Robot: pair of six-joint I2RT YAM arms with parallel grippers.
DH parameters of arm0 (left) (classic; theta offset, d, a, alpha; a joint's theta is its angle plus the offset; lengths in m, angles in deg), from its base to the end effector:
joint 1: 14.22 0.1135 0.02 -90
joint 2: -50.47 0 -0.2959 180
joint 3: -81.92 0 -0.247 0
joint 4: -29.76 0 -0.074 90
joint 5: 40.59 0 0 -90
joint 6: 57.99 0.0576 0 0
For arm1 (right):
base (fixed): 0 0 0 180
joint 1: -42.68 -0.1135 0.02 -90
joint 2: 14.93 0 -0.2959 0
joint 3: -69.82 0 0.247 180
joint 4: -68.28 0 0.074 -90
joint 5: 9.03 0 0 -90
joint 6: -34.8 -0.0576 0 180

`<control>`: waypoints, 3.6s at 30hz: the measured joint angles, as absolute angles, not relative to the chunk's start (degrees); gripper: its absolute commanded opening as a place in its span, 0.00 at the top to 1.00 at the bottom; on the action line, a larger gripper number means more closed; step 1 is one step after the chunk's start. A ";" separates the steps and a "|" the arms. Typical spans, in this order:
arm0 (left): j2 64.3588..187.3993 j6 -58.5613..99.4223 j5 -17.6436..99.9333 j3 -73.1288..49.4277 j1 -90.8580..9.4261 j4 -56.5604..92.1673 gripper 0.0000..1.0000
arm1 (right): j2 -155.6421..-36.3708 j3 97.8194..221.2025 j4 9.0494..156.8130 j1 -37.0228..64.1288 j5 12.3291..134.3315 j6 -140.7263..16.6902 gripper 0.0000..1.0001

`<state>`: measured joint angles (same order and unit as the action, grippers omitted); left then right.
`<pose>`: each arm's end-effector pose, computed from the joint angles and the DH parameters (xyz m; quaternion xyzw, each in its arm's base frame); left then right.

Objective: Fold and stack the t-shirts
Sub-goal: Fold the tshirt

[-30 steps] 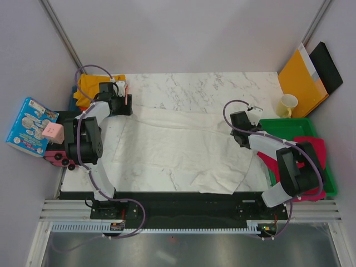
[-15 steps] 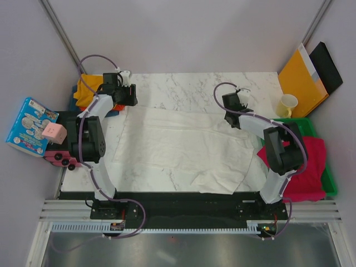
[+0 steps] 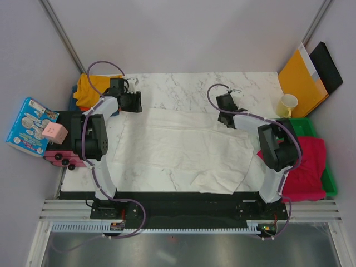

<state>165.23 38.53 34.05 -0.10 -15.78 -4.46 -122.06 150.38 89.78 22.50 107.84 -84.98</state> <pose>0.4613 -0.0278 0.2102 0.1103 0.9287 -0.1115 0.3360 0.3955 0.1176 0.1925 0.1588 0.8981 -0.0497 0.4071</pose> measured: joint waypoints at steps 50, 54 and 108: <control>165.25 37.16 32.52 -2.02 -17.35 -5.36 0.43 | -104.18 137.85 97.54 21.80 111.98 -89.09 0.26; 165.25 37.16 32.28 -2.07 -17.35 -5.38 0.43 | -100.73 133.72 99.33 21.58 111.17 -90.45 0.26; 184.97 35.19 35.49 26.46 -20.83 -15.22 0.39 | -141.23 178.13 103.11 34.67 106.82 -85.62 0.26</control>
